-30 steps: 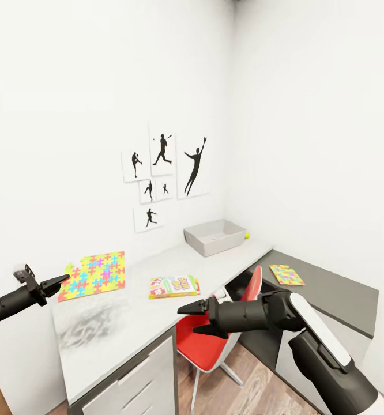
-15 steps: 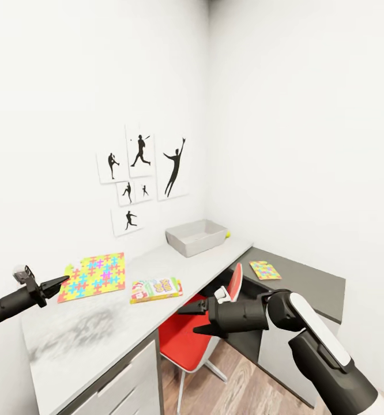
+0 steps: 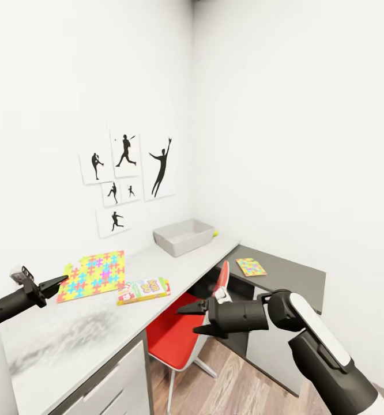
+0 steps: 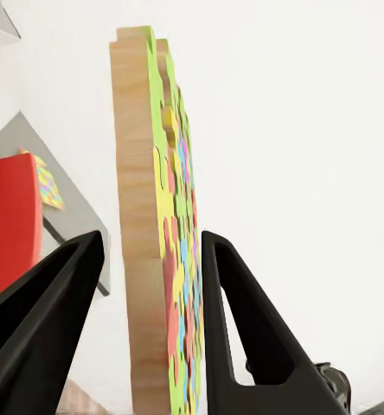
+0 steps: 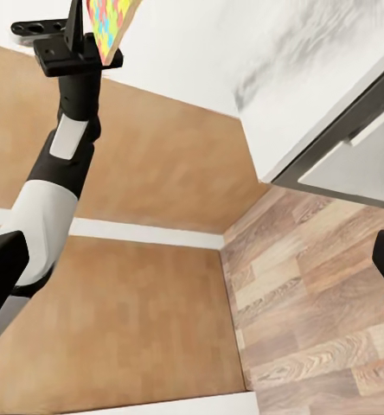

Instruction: Put all the toys in the child's room - the three board games (two on the bed and one on the table), the two jigsaw puzzles on the table, and the tennis ball on the table - inside the toy box on the table in the child's room.

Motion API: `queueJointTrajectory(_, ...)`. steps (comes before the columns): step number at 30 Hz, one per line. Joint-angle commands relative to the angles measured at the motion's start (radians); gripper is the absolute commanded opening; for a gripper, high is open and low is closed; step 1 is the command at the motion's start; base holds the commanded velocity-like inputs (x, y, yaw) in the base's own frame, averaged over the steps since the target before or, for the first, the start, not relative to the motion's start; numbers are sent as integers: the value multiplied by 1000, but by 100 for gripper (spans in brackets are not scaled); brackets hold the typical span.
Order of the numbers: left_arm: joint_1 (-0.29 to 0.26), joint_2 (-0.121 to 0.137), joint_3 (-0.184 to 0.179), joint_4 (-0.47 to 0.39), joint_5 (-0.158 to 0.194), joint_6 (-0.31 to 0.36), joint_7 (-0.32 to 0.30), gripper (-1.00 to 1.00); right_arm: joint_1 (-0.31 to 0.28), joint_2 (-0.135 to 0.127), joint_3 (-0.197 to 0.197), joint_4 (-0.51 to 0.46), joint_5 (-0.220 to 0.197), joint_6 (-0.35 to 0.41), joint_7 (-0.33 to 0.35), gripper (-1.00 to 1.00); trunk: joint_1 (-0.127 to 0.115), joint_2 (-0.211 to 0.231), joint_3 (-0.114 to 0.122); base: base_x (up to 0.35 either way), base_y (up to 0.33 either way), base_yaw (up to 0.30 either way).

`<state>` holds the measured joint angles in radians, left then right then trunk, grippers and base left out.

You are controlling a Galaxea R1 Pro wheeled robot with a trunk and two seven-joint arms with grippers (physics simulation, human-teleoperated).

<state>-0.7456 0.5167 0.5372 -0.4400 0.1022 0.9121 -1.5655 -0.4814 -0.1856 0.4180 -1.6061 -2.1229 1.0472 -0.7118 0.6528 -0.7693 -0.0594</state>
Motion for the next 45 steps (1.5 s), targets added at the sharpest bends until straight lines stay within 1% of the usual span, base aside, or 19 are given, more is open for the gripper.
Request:
queueJointTrajectory(1, -1, 0, 1, 0, -3, 10, -5, -100, -2, 0, 1, 0, -9, 0, -10, 100, 0, -1, -2, -17, -131, -279)
queueJointTrajectory(7, 0, 0, 1, 0, -3, 10, -5, -100, -1, -1, 1, 0, -9, 0, -10, 100, 0, -1, -2, -4, -116, -280)
queueJointTrajectory(15, 0, 0, 1, 0, -3, 9, -5, -100, -1, 0, 1, -1, -9, 0, -9, 100, 0, -1, -2, 0, -10, -232)
queueJointTrajectory(20, 0, 0, 1, 0, -3, 8, -5, -100, -1, 1, 3, -1, -9, 0, -9, 100, 0, -1, -3, 0, 0, -27)
queueJointTrajectory(26, 0, 0, 1, 0, -3, 8, -5, -100, -2, 1, -2, 0, -9, 0, -13, 100, 0, -1, -9, 0, 0, -2)
queueJointTrajectory(45, 0, -1, 1, 0, -3, 5, -5, -100, -1, 0, 0, 1, -8, 0, -13, 100, 0, -1, -38, 0, 0, 0)
